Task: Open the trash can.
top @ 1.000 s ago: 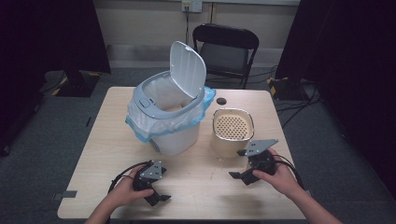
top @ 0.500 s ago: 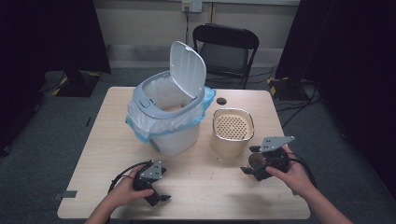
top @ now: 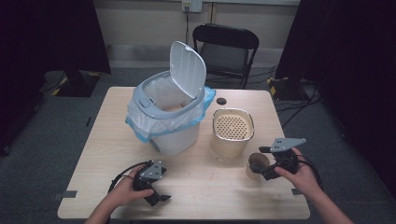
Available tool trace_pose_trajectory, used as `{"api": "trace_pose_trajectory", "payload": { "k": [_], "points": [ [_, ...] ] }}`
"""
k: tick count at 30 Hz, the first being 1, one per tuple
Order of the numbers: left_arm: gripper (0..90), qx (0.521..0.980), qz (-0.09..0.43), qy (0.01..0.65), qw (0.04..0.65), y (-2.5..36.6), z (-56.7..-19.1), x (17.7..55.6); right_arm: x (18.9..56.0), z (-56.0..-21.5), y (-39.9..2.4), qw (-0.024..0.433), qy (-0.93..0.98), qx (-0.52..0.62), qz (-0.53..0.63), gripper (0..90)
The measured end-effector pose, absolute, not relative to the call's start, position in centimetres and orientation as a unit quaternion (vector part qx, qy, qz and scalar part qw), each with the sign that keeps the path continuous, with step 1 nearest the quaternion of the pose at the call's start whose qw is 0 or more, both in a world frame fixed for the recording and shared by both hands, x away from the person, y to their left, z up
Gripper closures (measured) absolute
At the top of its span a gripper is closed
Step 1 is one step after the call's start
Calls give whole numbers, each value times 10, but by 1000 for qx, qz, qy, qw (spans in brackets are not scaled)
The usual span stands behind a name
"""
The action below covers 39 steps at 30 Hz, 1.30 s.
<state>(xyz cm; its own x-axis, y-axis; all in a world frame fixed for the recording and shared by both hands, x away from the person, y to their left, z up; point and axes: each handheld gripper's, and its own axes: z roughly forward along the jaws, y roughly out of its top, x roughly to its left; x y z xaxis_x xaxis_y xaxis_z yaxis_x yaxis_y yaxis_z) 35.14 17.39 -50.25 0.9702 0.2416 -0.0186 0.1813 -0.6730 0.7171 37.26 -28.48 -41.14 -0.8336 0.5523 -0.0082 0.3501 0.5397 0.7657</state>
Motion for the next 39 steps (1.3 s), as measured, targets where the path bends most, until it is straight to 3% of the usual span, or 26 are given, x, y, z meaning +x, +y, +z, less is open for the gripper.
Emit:
{"api": "trace_pose_trajectory", "payload": {
  "k": [22,39],
  "points": [
    [0,914,39,116,387,174,-502,351,367,-429,-307,131,841,287,440,141],
    [0,914,39,116,387,174,-502,351,365,-467,-310,121,836,303,442,141]
  ]
}}
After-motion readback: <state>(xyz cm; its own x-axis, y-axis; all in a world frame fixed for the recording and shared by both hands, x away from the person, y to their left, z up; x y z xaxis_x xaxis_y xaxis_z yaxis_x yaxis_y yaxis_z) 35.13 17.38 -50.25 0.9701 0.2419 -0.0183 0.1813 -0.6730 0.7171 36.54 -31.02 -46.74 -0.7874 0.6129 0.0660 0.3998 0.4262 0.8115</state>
